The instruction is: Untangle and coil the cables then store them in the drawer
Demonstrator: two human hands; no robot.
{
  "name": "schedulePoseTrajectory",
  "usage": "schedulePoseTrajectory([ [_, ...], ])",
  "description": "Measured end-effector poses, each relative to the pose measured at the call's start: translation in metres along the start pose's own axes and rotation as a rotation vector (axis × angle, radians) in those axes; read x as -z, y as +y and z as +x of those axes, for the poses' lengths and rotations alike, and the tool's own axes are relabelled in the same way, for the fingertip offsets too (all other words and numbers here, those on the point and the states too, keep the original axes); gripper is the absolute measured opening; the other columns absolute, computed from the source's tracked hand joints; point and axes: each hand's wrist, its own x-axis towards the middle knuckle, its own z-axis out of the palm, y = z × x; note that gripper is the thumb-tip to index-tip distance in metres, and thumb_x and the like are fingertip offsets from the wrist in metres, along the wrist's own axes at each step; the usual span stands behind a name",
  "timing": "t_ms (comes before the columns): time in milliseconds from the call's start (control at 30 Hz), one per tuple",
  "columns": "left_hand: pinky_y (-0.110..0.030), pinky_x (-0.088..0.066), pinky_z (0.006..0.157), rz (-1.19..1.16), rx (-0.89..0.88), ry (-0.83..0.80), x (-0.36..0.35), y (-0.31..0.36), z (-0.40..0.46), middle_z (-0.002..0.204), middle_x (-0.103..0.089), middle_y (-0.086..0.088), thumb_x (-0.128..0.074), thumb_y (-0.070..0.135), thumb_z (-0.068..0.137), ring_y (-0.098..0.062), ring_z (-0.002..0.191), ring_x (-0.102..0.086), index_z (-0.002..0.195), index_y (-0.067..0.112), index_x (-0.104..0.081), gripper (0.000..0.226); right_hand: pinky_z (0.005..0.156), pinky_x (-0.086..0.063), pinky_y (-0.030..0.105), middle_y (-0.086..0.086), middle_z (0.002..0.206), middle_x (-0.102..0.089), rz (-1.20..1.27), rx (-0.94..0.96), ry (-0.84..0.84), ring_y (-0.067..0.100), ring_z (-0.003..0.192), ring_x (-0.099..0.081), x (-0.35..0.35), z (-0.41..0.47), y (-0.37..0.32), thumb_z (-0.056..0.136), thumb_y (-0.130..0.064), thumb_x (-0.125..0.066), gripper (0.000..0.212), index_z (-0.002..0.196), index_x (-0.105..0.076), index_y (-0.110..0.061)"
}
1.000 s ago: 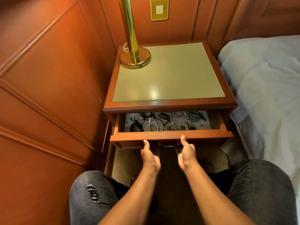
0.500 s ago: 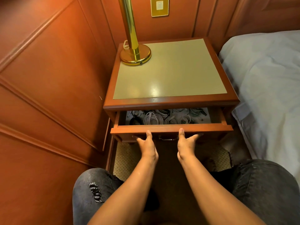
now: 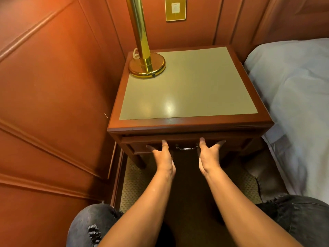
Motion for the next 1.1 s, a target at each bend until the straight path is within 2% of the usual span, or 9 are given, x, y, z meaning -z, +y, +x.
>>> schedulePoseTrajectory([
  [167, -0.043, -0.024, 0.117, -0.064, 0.015, -0.036, -0.001, -0.002, 0.013, 0.156, -0.031, -0.001, -0.058, 0.045, 0.093, -0.02, 0.141, -0.034, 0.154, 0.033, -0.014, 0.076, 0.121, -0.016, 0.043, 0.0, 0.163, 0.01, 0.171, 0.012, -0.129, 0.023, 0.149, -0.014, 0.001, 0.002, -0.001, 0.095, -0.006, -0.058, 0.102, 0.147, 0.022, -0.042],
  [300, -0.041, -0.039, 0.11, -0.067, 0.015, -0.076, -0.005, 0.001, 0.022, 0.149, -0.043, -0.003, -0.069, 0.062, 0.066, -0.019, 0.131, -0.047, 0.152, 0.028, -0.022, 0.105, 0.118, -0.027, 0.043, 0.001, 0.163, -0.006, 0.227, 0.025, -0.151, 0.023, 0.147, -0.022, -0.003, 0.01, -0.009, 0.091, -0.025, -0.064, 0.103, 0.148, 0.021, -0.042],
  [400, -0.038, -0.044, 0.104, -0.072, 0.008, -0.075, -0.004, -0.001, 0.027, 0.145, -0.046, -0.002, -0.069, 0.063, 0.06, -0.019, 0.129, -0.049, 0.151, 0.027, -0.025, 0.107, 0.12, -0.023, 0.044, 0.002, 0.16, -0.022, 0.174, 0.029, -0.153, 0.021, 0.146, -0.025, -0.008, 0.017, -0.011, 0.079, -0.043, -0.066, 0.114, 0.146, 0.026, -0.038],
  [533, -0.041, -0.038, 0.109, -0.093, -0.003, -0.114, -0.009, -0.001, 0.026, 0.14, -0.049, 0.001, -0.072, 0.074, 0.051, -0.019, 0.128, -0.047, 0.147, 0.021, -0.034, 0.116, 0.121, -0.018, 0.047, 0.002, 0.159, -0.025, 0.121, 0.033, -0.154, 0.02, 0.147, -0.021, -0.01, 0.02, -0.009, 0.061, -0.054, -0.067, 0.129, 0.144, 0.031, -0.037],
  [733, -0.041, -0.04, 0.108, -0.082, 0.015, -0.142, -0.013, 0.006, 0.024, 0.14, -0.052, -0.001, -0.075, 0.076, 0.041, -0.019, 0.126, -0.05, 0.148, 0.024, -0.033, 0.126, 0.122, -0.016, 0.045, 0.001, 0.159, -0.023, 0.139, 0.026, -0.148, 0.02, 0.147, -0.019, -0.01, 0.022, -0.007, 0.07, -0.051, -0.065, 0.122, 0.144, 0.03, -0.036],
  [833, -0.044, -0.035, 0.112, -0.024, 0.016, -0.139, -0.01, 0.011, 0.02, 0.142, -0.05, -0.001, -0.074, 0.081, 0.038, -0.021, 0.13, -0.046, 0.148, 0.022, -0.032, 0.132, 0.121, -0.016, 0.048, 0.004, 0.157, -0.029, 0.048, -0.007, -0.148, 0.021, 0.147, -0.021, -0.008, 0.017, -0.011, 0.059, -0.064, -0.069, 0.134, 0.145, 0.03, -0.036],
  [867, -0.046, -0.034, 0.113, 0.015, 0.026, -0.136, -0.009, 0.014, 0.019, 0.142, -0.05, -0.002, -0.073, 0.082, 0.039, -0.021, 0.131, -0.046, 0.145, 0.017, -0.036, 0.13, 0.121, -0.016, 0.048, 0.005, 0.156, -0.031, 0.016, -0.008, -0.149, 0.022, 0.147, -0.022, -0.006, 0.016, -0.012, 0.056, -0.07, -0.071, 0.138, 0.147, 0.027, -0.035],
  [967, -0.047, -0.029, 0.115, 0.145, 0.018, -0.092, -0.003, 0.023, 0.014, 0.141, -0.046, -0.006, -0.067, 0.069, 0.068, -0.025, 0.133, -0.041, 0.132, 0.01, -0.041, 0.09, 0.12, -0.019, 0.049, 0.007, 0.154, -0.034, -0.137, -0.039, -0.128, 0.026, 0.146, -0.024, 0.002, 0.013, -0.018, 0.055, -0.079, -0.071, 0.136, 0.155, 0.002, -0.023],
  [1100, -0.047, -0.035, 0.112, 0.382, -0.043, -0.108, 0.0, 0.041, 0.002, 0.149, -0.039, -0.013, -0.063, 0.049, 0.088, -0.029, 0.134, -0.041, 0.149, 0.005, -0.025, 0.085, 0.117, -0.027, 0.048, 0.012, 0.158, -0.025, -0.397, 0.004, -0.115, 0.032, 0.143, -0.03, 0.009, -0.006, -0.042, 0.088, -0.059, -0.056, 0.093, 0.154, -0.012, -0.009],
])
